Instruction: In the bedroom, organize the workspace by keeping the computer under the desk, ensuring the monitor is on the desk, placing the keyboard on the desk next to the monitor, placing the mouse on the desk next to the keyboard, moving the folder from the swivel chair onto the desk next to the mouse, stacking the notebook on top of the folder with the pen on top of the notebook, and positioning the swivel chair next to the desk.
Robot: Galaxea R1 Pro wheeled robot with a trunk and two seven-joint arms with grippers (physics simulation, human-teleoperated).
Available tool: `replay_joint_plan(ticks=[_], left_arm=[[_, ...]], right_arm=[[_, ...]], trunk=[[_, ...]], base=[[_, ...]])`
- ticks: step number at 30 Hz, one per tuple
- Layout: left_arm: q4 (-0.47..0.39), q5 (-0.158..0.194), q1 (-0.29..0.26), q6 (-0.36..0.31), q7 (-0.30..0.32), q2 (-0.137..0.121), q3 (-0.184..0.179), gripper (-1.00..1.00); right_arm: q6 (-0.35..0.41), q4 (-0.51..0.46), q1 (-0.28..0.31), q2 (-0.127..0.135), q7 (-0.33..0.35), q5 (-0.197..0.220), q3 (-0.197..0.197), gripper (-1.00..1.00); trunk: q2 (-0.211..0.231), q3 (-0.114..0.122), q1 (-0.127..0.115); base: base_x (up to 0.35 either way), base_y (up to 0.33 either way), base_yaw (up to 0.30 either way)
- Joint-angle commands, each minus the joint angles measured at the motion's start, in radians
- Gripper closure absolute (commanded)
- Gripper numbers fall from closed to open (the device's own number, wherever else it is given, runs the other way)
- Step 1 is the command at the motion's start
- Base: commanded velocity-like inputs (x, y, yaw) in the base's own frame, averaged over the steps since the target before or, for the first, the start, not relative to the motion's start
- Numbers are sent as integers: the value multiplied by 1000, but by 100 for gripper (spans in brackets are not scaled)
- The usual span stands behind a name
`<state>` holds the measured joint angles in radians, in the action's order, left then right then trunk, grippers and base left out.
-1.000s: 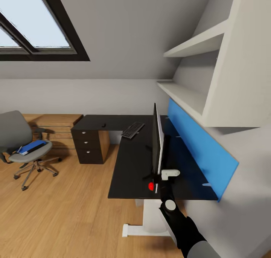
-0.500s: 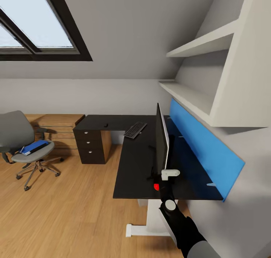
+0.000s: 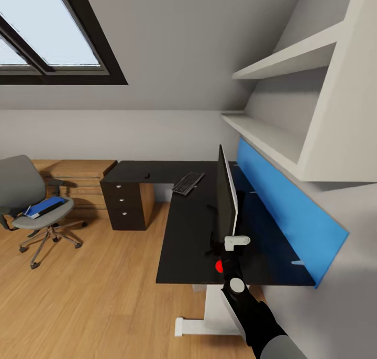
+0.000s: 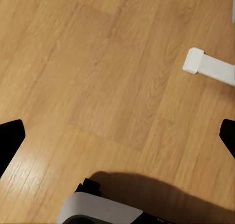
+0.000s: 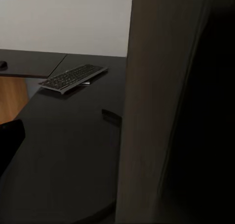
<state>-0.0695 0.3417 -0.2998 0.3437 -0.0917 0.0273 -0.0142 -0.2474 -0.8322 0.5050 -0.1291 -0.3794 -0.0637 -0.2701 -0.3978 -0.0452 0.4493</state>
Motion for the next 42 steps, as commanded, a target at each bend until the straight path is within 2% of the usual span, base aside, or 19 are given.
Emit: replay_joint_plan(ticks=[1, 12, 27, 42], left_arm=[[0, 2, -1, 3, -3, 0, -2, -100], [0, 2, -1, 3, -3, 0, -2, -100], [0, 2, -1, 3, -3, 0, -2, -100], [0, 2, -1, 3, -3, 0, -3, -100]], right_arm=[[0, 1, 1, 0, -8, -7, -2, -100], [0, 1, 1, 0, -9, -7, -3, -100], [0, 1, 0, 0, -8, -5, -3, -100], [0, 1, 1, 0, -8, -5, -3, -100]], trunk=[[-2, -2, 1], [-2, -2, 1], [-2, -2, 1], [-2, -2, 1]], base=[[16, 0, 0], [117, 0, 0], [10, -1, 0], [0, -96, 0]])
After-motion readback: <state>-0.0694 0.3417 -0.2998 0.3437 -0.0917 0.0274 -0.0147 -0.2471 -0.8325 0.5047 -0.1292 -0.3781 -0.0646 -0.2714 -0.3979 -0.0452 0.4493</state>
